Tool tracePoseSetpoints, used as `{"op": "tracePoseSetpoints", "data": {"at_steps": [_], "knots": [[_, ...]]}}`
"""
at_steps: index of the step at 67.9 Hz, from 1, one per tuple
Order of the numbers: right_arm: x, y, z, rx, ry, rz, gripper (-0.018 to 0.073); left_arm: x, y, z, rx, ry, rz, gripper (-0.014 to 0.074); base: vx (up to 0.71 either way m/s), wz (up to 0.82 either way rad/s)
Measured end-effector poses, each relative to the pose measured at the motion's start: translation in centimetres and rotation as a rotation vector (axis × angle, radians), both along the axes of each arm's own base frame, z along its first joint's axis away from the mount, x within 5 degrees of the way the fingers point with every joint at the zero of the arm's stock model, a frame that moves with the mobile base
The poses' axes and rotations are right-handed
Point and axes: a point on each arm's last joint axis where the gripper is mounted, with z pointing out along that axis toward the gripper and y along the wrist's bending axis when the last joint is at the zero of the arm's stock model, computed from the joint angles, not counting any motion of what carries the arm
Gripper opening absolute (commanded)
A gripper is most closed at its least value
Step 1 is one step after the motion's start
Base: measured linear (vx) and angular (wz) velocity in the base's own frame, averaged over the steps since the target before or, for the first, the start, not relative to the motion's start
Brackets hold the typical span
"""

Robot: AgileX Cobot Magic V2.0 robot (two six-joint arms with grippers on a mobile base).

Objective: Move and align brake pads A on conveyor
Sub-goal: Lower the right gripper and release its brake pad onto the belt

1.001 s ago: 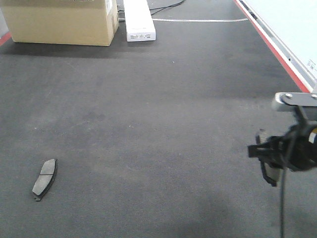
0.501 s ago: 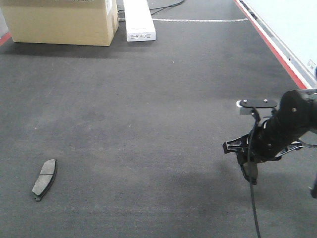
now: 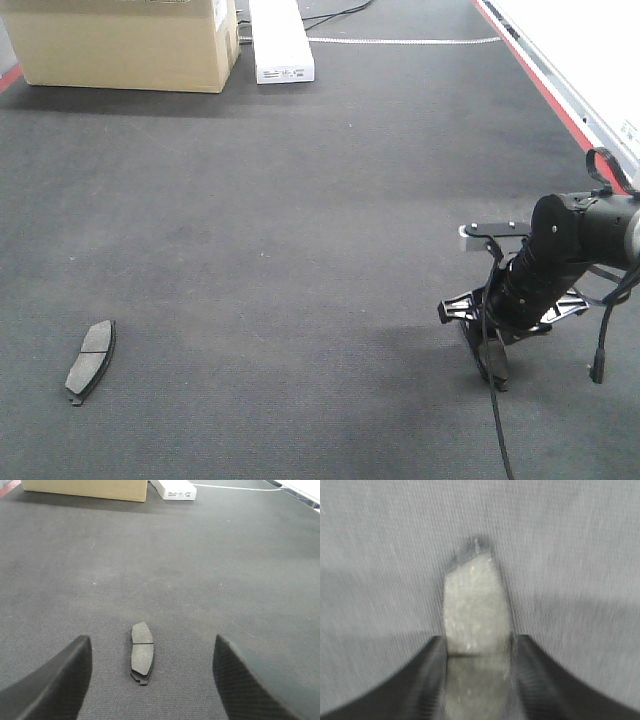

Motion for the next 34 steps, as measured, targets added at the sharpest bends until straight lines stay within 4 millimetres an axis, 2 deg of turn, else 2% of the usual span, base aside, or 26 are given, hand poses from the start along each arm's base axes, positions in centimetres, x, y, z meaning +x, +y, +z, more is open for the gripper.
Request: {"op": "tracePoseSetpoints", "data": {"at_steps": [10,18,25,34], "knots": [[0.0,0.0,0.6,0.003,-0.020,0.000,0.0463,0.0,0.0,0.0,0.000,0.000,0.000,0.0503,0.00,0.00],[-0.4,-0.1,2.4,0.009,-0.066,0.000,0.0463,0.0,0.0,0.0,0.000,0.000,0.000,0.0503,0.00,0.00],[-1.1,-0.2,5.0,0.018,-0.125,0.001,0.0463,0.0,0.0,0.0,0.000,0.000,0.000,0.0503,0.00,0.00],[-3.2,-0.5,9.9,0.033,-0.238,0.004,0.0463,0.0,0.0,0.0,0.000,0.000,0.000,0.0503,0.00,0.00]]}}
